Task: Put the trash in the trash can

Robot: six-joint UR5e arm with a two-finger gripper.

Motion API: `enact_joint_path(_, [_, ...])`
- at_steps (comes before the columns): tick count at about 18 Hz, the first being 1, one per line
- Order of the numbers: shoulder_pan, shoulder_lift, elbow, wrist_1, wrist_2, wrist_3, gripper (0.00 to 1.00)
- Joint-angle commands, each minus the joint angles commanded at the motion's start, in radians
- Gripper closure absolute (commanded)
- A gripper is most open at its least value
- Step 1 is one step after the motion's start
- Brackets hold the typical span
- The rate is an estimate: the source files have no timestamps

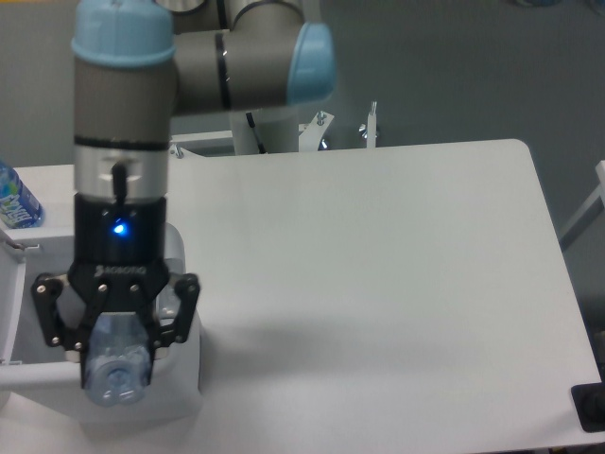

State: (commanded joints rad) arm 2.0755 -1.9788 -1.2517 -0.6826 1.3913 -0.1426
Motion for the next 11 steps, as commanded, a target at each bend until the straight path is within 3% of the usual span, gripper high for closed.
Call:
enact_joint_path(5, [0.006, 0.014, -0.006, -0.005, 0.023, 0.009, 0.0])
enact_joint_path(11, [0.138, 0.025, -0.043, -0.006, 0.27, 0.112, 0.0])
